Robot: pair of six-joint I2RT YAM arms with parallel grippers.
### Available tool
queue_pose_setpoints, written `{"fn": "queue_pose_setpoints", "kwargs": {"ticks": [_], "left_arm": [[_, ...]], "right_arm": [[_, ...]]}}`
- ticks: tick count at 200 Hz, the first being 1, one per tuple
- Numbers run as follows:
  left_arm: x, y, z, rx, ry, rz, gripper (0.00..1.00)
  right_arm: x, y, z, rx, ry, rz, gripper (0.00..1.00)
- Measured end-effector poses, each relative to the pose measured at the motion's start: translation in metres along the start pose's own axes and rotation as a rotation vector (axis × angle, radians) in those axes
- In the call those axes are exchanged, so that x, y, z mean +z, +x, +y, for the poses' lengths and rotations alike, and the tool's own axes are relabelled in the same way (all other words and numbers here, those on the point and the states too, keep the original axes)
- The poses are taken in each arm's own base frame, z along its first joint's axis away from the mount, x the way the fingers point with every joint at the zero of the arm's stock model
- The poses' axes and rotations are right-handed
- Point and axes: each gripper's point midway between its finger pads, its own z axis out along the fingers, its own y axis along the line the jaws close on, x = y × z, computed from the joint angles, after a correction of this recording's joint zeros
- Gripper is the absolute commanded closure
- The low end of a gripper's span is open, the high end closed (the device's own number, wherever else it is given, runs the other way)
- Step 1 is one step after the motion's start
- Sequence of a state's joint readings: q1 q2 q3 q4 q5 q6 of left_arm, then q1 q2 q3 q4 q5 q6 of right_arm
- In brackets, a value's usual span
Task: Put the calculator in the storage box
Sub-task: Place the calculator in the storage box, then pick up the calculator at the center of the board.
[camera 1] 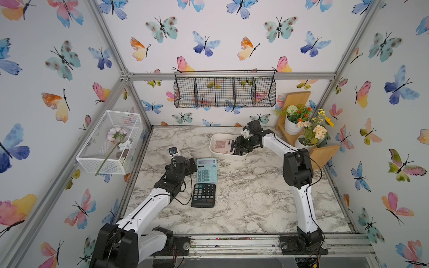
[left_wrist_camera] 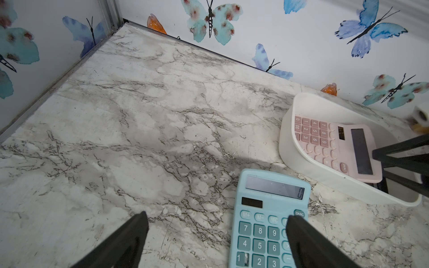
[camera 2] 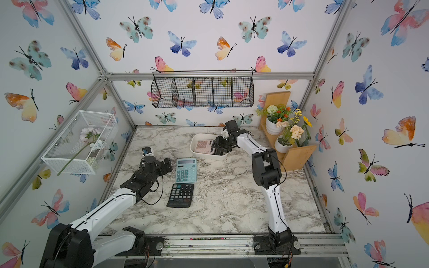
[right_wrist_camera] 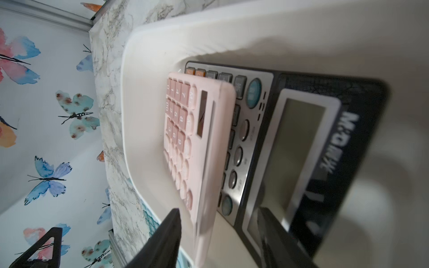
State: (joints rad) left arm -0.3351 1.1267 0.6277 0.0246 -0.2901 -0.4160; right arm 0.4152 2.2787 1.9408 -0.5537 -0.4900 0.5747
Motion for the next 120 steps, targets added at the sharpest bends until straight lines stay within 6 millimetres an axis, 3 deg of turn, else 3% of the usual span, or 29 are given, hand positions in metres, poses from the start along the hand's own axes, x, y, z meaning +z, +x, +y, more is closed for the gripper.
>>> {"fn": "queue_pose_setpoints", "kwargs": {"ticks": [34,50,60,72,86,120], "left_arm": [[0.0,0.0,0.0,0.0,0.0,0.0,0.01],[0.0,0.0,0.0,-0.001,0.0,0.0,0.01],[0.0,0.0,0.0,-0.001,-0.001,-0.001,0.01],[0.0,0.001,0.001,-0.003,-0.002,0.001,0.01],[0.001,0.004,0.004,-0.009,-0.011,0.004,0.01],[-0.003,0.007,0.014,-0.032,-0.045,-0.01,0.01]], "right_arm": [[-0.083,-0.021,0.057,-0.15,0.022,-0.187,0.41],[-0.116,-0.013,0.087,-0.241,0.01,-0.242,0.42],[-0.125,0.001,0.103,-0.297,-0.004,-0.244,0.43],[-0.122,0.025,0.118,-0.371,-0.02,-0.212,0.43],[-0.101,0.061,0.13,-0.456,-0.037,-0.13,0.44],[-0.035,0.167,0.123,-0.655,-0.039,0.158,0.44]]}}
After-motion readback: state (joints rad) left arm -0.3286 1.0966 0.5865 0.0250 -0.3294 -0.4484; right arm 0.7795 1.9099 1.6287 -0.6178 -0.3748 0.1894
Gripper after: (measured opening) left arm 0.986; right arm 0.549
